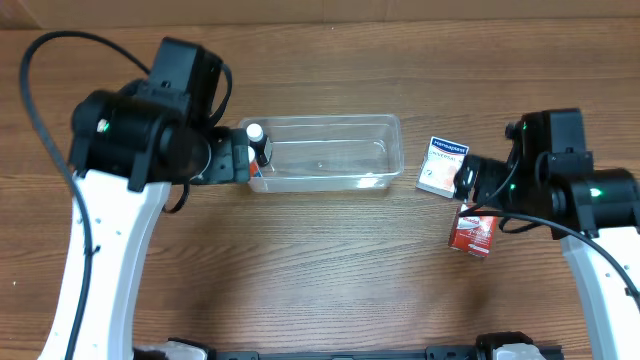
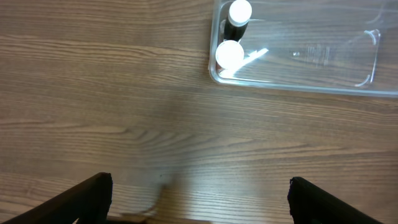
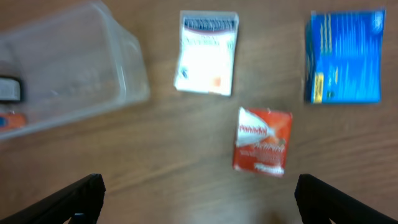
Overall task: Pack container
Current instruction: 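Place the orange tube upright in the container beside the bottle, then grasp the white Hansaplast box with the right gripper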
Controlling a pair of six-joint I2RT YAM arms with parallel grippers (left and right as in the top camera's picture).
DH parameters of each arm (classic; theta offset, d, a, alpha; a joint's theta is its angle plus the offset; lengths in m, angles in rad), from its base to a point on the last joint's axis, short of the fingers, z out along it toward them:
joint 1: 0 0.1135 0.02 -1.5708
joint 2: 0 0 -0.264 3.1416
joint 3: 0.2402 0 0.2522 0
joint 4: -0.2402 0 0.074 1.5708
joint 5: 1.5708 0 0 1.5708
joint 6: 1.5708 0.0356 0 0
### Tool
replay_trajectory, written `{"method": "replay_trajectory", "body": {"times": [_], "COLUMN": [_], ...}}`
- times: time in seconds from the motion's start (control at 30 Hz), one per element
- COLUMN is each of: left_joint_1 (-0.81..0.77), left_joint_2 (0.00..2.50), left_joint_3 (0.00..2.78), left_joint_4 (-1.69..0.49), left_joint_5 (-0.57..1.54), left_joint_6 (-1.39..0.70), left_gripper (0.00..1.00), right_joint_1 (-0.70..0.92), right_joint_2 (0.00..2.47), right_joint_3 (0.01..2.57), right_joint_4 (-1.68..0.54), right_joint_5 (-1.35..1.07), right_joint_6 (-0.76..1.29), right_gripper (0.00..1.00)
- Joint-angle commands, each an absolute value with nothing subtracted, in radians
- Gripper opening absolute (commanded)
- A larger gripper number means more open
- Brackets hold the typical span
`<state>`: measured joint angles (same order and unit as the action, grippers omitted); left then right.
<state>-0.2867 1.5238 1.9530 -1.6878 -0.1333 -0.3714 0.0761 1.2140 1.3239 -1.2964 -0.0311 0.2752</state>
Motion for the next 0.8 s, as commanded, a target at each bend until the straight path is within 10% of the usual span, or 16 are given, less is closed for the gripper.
{"method": "replay_trajectory", "body": {"times": [0.0, 0.77], "left_joint_1": [-0.288, -0.262], "left_joint_2": [1.432, 1.314], "left_joint_3": [1.882, 1.689], "left_joint_4": [-1.69, -1.65], "left_joint_5": [-0.157, -0.229], "left_joint_6": [-0.399, -0.479], "left_gripper": [1.0, 1.0], "right_joint_1": [0.096, 0.096], "right_joint_2": [1.255, 1.912], "right_joint_3": [1.499, 1.554], "right_joint_4": [-1.288, -1.146], "right_joint_5": [0.098, 0.066], "right_joint_6": [0.312, 0.315], "right_gripper": [1.0, 1.0]}}
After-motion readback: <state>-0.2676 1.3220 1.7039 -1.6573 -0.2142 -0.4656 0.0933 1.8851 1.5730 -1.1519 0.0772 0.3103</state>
